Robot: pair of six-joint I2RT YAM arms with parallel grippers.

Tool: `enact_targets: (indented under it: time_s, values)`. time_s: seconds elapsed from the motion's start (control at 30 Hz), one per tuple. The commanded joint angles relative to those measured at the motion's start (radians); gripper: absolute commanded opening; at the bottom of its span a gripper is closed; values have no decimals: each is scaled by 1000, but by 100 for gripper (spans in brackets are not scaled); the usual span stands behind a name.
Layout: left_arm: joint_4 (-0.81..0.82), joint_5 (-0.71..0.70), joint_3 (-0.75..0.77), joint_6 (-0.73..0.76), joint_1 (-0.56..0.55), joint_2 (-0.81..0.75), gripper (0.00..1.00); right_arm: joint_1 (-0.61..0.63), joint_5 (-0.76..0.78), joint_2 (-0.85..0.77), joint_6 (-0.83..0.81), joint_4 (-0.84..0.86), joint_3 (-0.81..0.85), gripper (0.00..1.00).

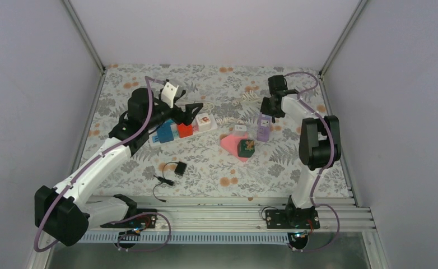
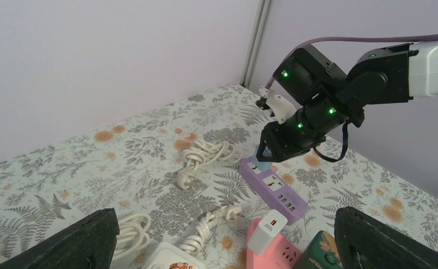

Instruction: Insert the plug

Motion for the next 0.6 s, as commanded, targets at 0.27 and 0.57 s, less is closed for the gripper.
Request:
enact_targets:
  time_s: [0.27, 0.57]
  values:
    - [8, -1, 27, -10, 3, 5, 96, -56, -101, 76, 40, 39, -155, 11]
    - [19, -3, 33, -19, 3, 5, 96, -72, -94, 78, 39, 53, -150, 25]
